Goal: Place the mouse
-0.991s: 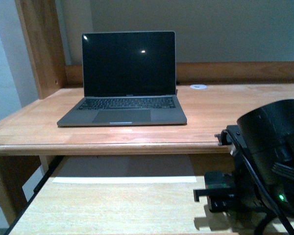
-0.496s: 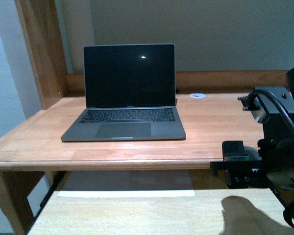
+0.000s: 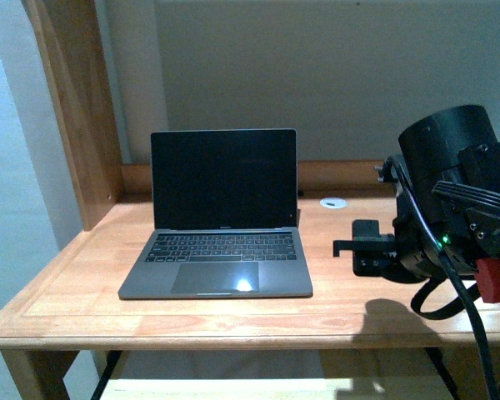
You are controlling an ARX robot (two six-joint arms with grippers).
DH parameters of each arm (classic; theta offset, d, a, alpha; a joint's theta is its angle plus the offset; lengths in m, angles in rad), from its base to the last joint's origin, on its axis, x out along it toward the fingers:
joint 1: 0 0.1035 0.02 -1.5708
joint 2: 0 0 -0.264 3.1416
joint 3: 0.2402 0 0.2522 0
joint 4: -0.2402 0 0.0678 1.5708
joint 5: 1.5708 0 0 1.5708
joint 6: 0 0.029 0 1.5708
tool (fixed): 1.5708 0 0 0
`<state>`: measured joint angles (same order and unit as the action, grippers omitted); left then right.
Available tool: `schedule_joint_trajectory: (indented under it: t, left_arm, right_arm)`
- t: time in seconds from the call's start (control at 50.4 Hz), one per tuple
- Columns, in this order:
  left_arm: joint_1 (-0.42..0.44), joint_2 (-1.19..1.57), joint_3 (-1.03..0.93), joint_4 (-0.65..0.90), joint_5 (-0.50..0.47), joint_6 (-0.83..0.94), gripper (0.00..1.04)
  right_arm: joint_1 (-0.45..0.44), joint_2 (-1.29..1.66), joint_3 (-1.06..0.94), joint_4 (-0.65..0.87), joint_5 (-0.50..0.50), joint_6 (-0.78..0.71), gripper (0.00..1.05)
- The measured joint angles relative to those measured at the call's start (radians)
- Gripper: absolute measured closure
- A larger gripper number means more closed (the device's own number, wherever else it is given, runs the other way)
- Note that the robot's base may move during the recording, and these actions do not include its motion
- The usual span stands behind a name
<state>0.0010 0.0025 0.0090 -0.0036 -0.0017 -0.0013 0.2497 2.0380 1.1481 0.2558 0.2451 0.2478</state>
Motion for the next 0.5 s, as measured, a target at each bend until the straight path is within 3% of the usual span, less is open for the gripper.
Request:
schedule_joint_trajectory:
  t: [0.119, 0.496]
  left_arm:
    - [0.0, 0.0, 0.0, 0.001, 0.0, 0.0, 0.07]
    - [0.0, 0.0, 0.0, 0.001, 0.0, 0.0, 0.07]
  right_arm:
    - [-0.061, 0.146, 0.145, -0.074, -0.014, 0.027, 0.42]
    - [-0.103, 0.441, 0.567, -0.283, -0.056, 0.057, 0.42]
